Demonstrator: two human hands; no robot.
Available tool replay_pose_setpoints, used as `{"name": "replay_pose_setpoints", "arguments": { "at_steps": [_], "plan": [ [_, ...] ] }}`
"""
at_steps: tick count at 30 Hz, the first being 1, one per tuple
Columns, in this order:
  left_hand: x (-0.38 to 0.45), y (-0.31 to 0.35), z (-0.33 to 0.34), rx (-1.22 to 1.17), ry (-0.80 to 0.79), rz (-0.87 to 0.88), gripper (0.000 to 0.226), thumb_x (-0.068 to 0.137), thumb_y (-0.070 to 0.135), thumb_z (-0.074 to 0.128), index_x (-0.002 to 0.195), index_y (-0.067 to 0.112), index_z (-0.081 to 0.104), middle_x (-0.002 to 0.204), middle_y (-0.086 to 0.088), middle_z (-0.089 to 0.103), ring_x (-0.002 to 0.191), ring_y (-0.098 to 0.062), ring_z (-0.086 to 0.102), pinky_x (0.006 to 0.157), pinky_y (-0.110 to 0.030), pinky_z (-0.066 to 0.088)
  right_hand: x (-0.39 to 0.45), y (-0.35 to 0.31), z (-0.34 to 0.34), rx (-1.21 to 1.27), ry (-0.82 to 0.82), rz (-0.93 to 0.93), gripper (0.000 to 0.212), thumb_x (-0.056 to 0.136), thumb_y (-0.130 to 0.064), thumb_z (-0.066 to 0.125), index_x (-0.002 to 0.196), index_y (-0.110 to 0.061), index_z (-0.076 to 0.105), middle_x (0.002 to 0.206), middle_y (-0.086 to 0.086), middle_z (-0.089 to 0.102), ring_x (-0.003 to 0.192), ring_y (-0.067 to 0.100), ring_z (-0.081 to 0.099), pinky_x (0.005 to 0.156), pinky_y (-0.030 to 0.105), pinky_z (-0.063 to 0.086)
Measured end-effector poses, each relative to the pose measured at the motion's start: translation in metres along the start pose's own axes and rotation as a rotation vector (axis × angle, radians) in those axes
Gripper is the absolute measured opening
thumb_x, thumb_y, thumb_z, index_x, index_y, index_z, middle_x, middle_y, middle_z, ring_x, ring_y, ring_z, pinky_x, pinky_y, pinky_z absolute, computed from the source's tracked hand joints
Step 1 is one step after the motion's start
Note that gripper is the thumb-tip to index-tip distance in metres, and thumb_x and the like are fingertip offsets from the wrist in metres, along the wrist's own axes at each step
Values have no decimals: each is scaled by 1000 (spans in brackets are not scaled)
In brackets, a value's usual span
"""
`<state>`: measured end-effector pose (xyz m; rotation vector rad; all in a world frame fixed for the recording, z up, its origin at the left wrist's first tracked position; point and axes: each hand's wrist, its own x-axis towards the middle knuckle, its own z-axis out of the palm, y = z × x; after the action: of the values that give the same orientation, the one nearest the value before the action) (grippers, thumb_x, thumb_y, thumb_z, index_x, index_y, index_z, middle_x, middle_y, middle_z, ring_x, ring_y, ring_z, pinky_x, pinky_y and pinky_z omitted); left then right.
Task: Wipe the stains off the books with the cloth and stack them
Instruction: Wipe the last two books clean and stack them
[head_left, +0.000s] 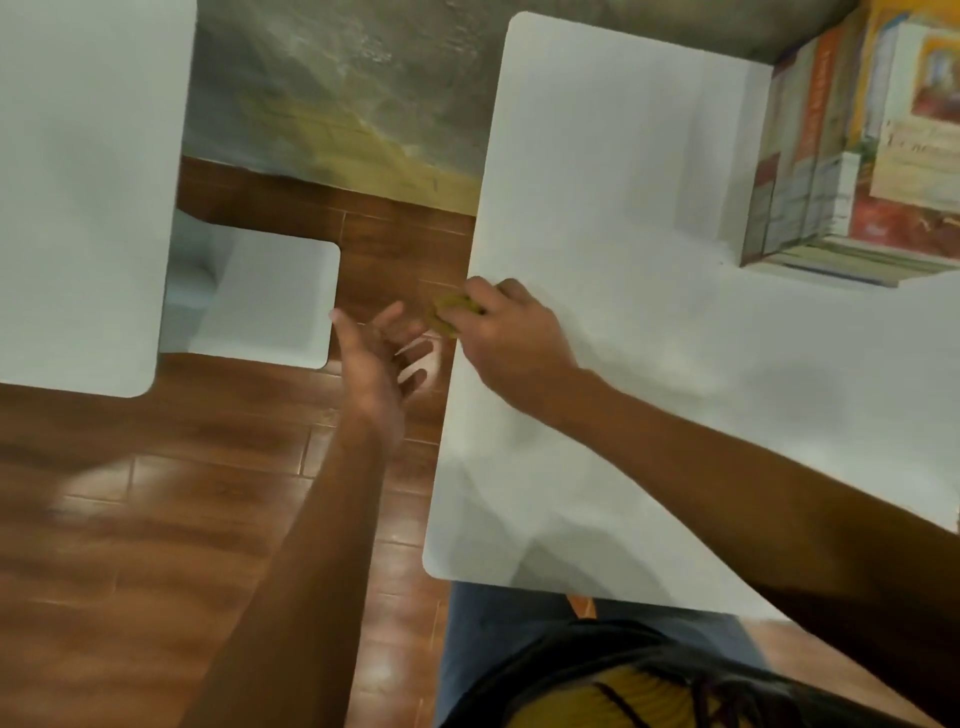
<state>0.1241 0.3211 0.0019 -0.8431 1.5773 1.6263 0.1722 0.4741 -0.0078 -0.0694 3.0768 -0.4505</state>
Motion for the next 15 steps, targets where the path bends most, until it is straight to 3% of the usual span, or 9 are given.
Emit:
{"name": "replay_pose_setpoints", "arguments": {
  "at_steps": [4,8,11,15],
  "plan": [
    [-13,-6,-10,106,21,72,76,99,70,8,126,27,65,115,1,74,110,-21,65,102,-44,44,-55,-35,5,63,-115,-118,35,77,-15,75,110,-25,69,109,2,62,80,26,53,54,35,53],
    [-27,-27,-3,300,33,112,62,104,62,18,124,27,65,116,5,71,109,-16,64,100,-40,45,-90,-44,9,-3,-131,-230,36,79,-23,78,114,-25,68,110,4,64,80,25,55,62,30,51],
    [-36,-48,1,566,31,251,44,108,48,31,112,22,67,104,5,70,99,-14,65,84,-30,51,-104,-44,10,46,-17,-103,33,77,-15,77,109,-21,69,105,9,62,77,30,52,54,35,50],
    [-46,-84,-1,870,155,459,33,103,37,48,121,15,65,107,0,67,99,-22,64,83,-29,48,-125,-33,4,-31,-38,154,49,66,-21,86,112,-21,67,105,9,58,77,29,54,44,31,45]
  ]
}}
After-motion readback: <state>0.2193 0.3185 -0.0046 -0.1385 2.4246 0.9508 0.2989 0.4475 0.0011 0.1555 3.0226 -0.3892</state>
